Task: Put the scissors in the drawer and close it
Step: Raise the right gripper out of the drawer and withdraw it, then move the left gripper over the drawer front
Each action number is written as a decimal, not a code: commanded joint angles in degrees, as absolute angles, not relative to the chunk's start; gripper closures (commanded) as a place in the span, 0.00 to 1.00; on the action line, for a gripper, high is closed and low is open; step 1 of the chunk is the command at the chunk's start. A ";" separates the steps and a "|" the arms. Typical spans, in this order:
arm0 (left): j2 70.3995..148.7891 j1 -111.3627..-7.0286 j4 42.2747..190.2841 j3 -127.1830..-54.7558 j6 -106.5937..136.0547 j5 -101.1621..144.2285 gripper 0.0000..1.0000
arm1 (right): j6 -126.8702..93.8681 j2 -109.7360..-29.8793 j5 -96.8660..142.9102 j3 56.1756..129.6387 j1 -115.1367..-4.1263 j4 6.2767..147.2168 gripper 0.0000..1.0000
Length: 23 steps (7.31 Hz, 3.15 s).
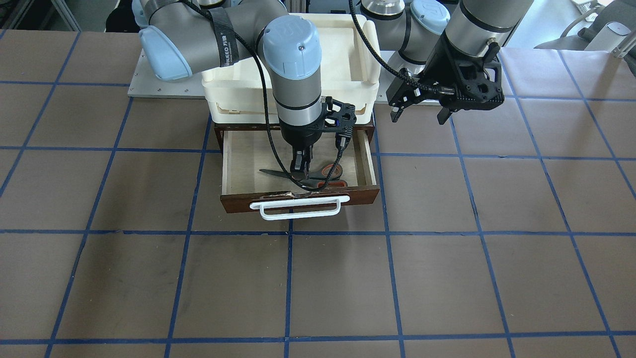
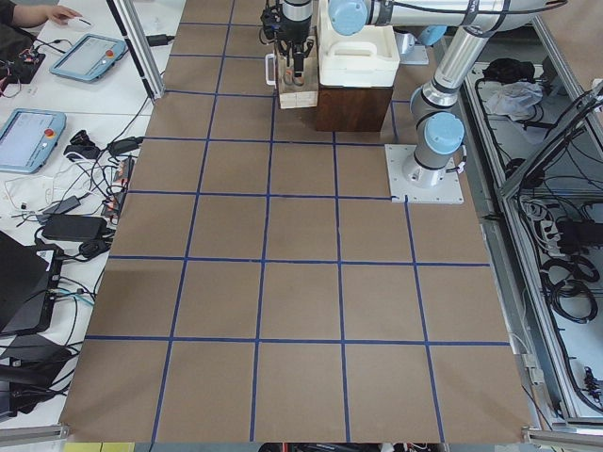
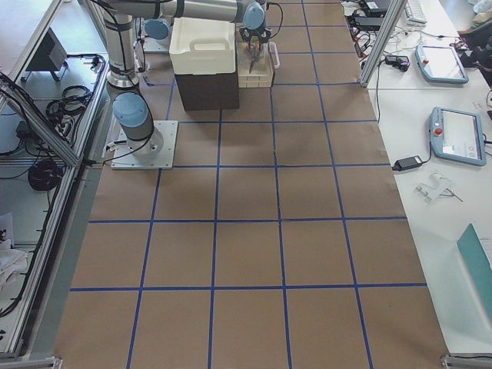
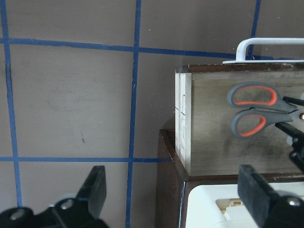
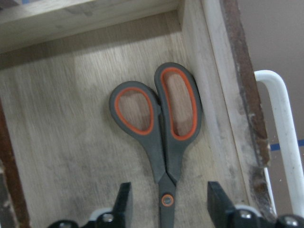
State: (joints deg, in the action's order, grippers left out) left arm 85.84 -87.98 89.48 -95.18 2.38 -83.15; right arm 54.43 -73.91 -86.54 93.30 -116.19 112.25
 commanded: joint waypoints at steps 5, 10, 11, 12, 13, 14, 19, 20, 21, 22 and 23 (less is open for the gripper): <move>85.70 -88.07 87.89 -95.01 1.67 -82.97 0.00 | 53.88 -84.16 -91.85 92.81 -105.26 112.68 0.00; 84.19 -87.72 88.94 -94.83 1.58 -83.85 0.00 | 41.20 -97.63 -91.85 92.99 -87.11 101.20 0.00; 85.94 -87.45 88.08 -94.75 2.37 -83.76 0.00 | 33.91 -98.95 -91.85 93.08 -86.58 98.20 0.00; 85.78 -87.71 88.15 -94.22 2.37 -83.67 0.00 | 26.53 -99.57 -91.85 93.08 -86.57 96.78 0.00; 86.48 -87.71 87.98 -94.13 1.85 -83.41 0.00 | 19.06 -100.02 -91.41 93.08 -86.66 96.33 0.00; 87.62 -87.80 87.37 -93.09 1.50 -83.06 0.00 | 9.59 -100.54 -90.97 93.16 -86.75 95.72 0.00; 104.82 -93.06 76.16 -81.39 0.89 -83.67 0.00 | -3.78 -99.24 -91.41 93.25 -88.07 96.41 0.00; 107.72 -93.51 72.72 -81.39 0.10 -82.89 0.00 | -3.78 -97.40 -91.23 93.16 -88.07 96.85 0.00; 110.63 -94.21 69.03 -81.39 0.17 -83.23 0.00 | -3.78 -94.77 -91.32 92.64 -88.07 99.55 0.00; 113.70 -96.48 67.52 -81.30 1.65 -83.67 0.00 | -3.69 -92.66 -91.41 92.55 -88.07 108.72 0.00; 116.95 -99.20 65.50 -80.69 5.85 -83.76 0.00 | -3.69 -92.81 -91.67 92.64 -88.07 108.98 0.00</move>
State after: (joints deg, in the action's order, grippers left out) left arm 112.86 -96.19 68.23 -81.21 2.13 -83.53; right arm -3.73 -93.80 -91.43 92.67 -88.07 105.32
